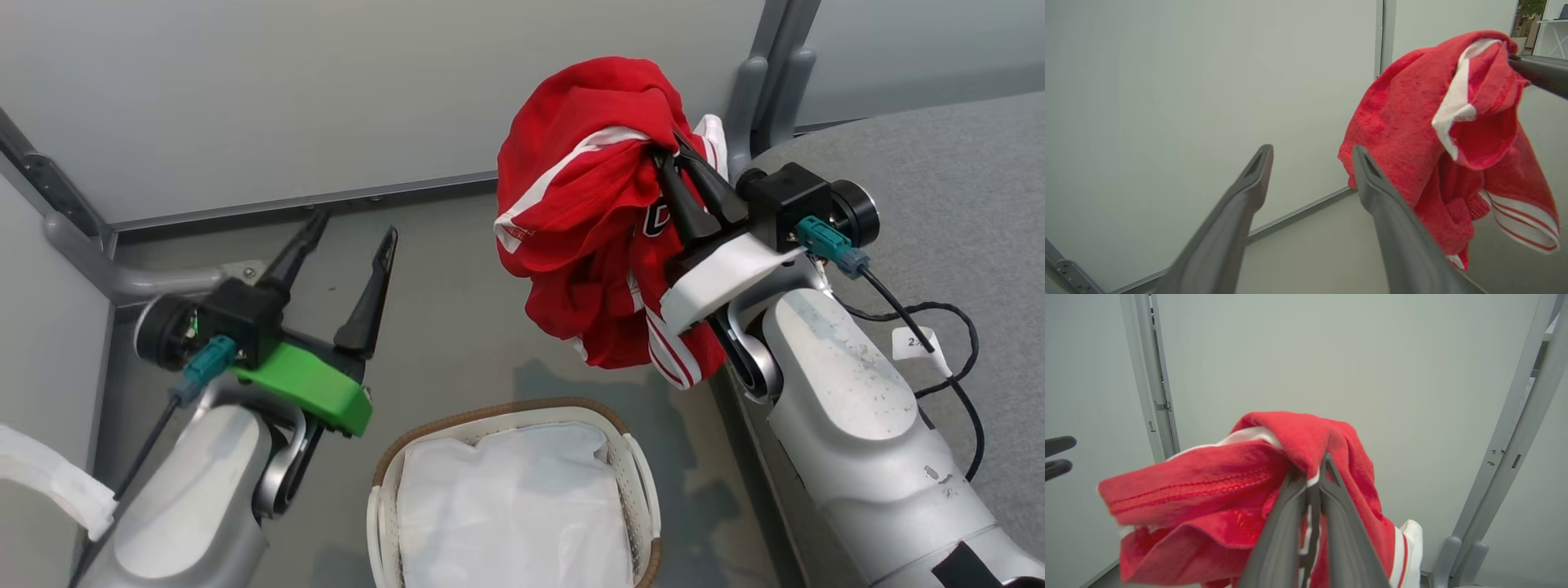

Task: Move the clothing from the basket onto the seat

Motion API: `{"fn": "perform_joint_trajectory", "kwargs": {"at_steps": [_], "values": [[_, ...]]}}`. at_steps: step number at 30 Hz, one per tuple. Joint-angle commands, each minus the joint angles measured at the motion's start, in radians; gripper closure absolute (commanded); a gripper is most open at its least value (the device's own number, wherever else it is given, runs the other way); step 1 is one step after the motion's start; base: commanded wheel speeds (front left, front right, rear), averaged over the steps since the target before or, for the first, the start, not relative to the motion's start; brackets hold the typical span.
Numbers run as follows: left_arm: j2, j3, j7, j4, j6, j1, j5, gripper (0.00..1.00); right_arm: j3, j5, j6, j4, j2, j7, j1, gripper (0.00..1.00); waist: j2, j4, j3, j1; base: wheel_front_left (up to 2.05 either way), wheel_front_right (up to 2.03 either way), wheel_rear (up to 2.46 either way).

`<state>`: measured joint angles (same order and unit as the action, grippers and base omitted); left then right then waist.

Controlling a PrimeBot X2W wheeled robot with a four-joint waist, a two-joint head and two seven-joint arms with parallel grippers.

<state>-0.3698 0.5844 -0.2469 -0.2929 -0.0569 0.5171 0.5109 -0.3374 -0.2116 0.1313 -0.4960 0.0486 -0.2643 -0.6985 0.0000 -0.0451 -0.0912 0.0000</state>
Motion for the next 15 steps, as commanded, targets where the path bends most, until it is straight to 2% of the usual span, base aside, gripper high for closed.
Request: {"fn": "perform_joint_trajectory", "kwargs": {"at_steps": [1, 8, 15], "values": [[0.005, 0.002, -0.008, -0.005, 0.003, -0.034, 0.006, 0.00, 0.010, 0.008, -0.001, -0.003, 0.003, 0.000, 0.013, 1.00, 0.0000, 0.003, 0.000, 0.0000, 0.00, 0.00, 0.00], [0.038, -0.009, -0.019, -0.011, 0.000, -0.123, -0.032, 0.00, 0.051, 0.039, -0.001, -0.010, 0.003, -0.001, 0.016, 1.00, 0.0000, 0.032, -0.011, 0.0000, 0.00, 0.00, 0.00], [0.074, -0.065, -0.019, 0.024, -0.012, -0.183, -0.091, 0.00, 0.080, 0.065, -0.001, 0.002, 0.004, -0.001, -0.004, 1.00, 0.0000, 0.126, -0.044, 0.0000, 0.00, 0.00, 0.00]]}}
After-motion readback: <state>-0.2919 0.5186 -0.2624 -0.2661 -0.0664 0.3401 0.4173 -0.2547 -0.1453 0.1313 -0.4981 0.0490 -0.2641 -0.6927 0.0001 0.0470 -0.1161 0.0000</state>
